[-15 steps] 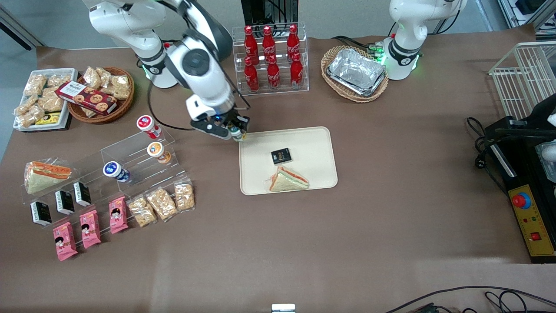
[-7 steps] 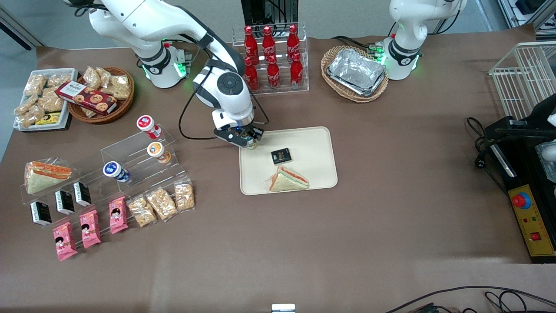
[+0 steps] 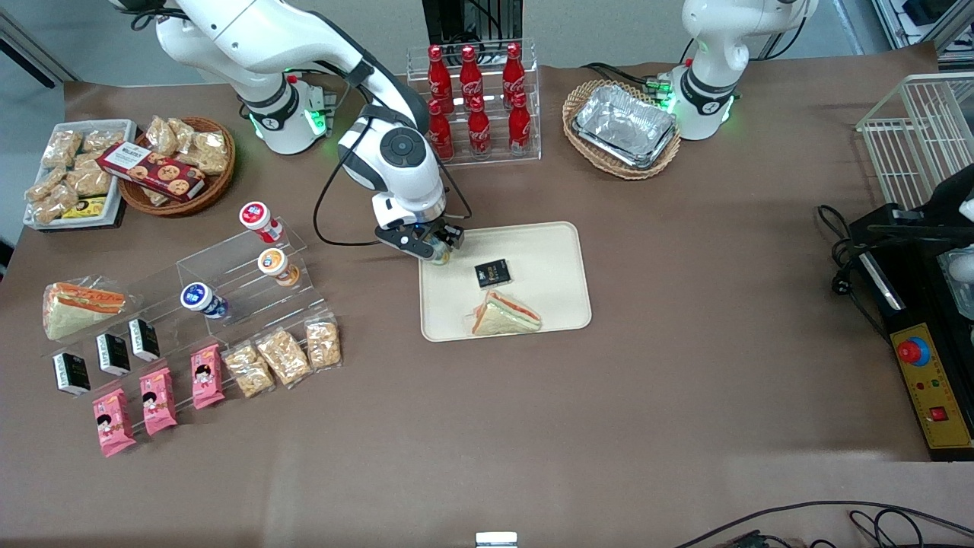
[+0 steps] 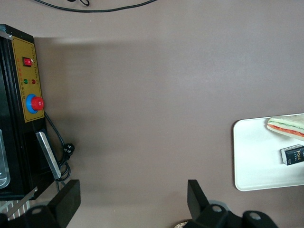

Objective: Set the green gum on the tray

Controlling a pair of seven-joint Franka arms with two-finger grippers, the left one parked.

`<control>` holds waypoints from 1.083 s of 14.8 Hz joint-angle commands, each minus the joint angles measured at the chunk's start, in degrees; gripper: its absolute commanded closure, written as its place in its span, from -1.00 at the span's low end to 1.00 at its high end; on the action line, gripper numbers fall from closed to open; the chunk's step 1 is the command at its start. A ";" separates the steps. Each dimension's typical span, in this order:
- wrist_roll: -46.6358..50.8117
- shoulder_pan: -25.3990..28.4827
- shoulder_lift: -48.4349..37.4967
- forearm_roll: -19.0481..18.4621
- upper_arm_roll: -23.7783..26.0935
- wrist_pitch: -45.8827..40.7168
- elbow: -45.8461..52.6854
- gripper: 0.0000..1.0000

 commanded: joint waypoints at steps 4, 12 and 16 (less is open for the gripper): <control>1.63 -0.34 0.85 -1.97 0.06 0.58 0.91 -1.00; -4.78 -1.39 -5.12 -0.92 0.32 -9.57 4.67 -1.00; -13.98 -1.66 -7.67 5.92 0.33 -28.64 18.45 -1.00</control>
